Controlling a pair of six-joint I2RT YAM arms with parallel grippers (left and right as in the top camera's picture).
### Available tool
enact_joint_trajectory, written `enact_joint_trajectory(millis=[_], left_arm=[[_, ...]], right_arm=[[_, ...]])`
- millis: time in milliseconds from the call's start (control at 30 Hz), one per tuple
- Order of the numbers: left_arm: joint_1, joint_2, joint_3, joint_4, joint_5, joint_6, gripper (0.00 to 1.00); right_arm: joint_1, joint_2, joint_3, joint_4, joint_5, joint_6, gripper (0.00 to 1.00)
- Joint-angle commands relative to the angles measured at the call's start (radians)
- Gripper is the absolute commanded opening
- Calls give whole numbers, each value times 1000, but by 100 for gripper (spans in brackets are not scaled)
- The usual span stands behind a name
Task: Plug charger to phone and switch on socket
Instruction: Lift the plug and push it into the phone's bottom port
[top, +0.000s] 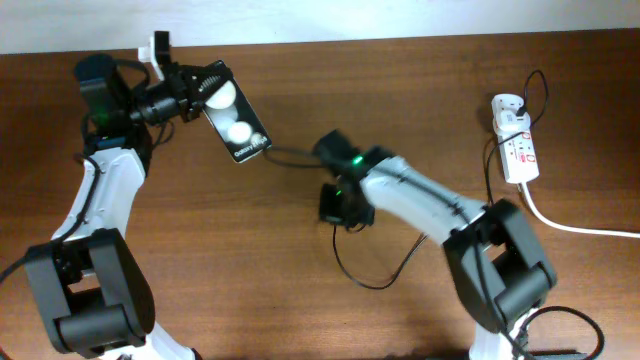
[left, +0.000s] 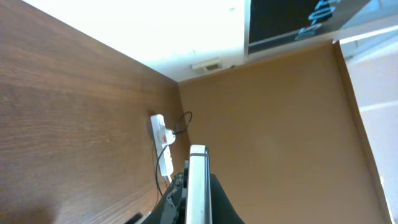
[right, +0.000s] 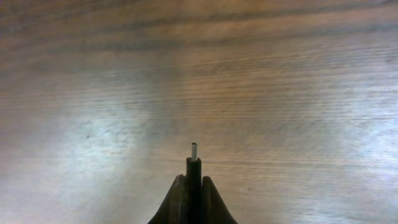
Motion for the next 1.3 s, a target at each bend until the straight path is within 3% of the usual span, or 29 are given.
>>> enact_joint_trajectory(millis=[0, 133, 200, 300, 467, 567, 600, 667, 967, 1167, 1267], left_arm=[[47, -23, 13, 2, 37, -25, 0], [45, -23, 13, 2, 38, -26, 0], [44, -23, 13, 2, 55, -26, 0], [40, -23, 13, 2, 100, -25, 0], [-36, -23, 13, 4, 66, -26, 0], [-98, -23, 13, 45, -43, -103, 0], [-117, -23, 13, 195, -47, -153, 0], [-121, -23, 13, 290, -62, -196, 0], [-112, -23, 13, 290, -88, -216, 0], [-95, -23, 13, 291, -175, -247, 0], [-53, -23, 13, 291, -161, -248, 0]], right_arm=[[-140, -27, 13, 73, -438, -202, 4], [-215, -27, 13, 183, -1061, -571, 4], [-207, -27, 13, 185, -1249, -753, 4], [-201, -27, 13, 216, -1303, -841, 4], [-201, -27, 13, 306, -1307, -834, 4], [-201, -27, 13, 369, -1307, -765, 4], [-201, -27, 13, 438, -1307, -709, 4], [-201, -27, 13, 511, -1307, -638, 4], [-201, -27, 13, 935, -1248, -229, 4], [-203, -27, 13, 966, -1209, -219, 4], [-203, -27, 13, 1063, -1206, -94, 4]])
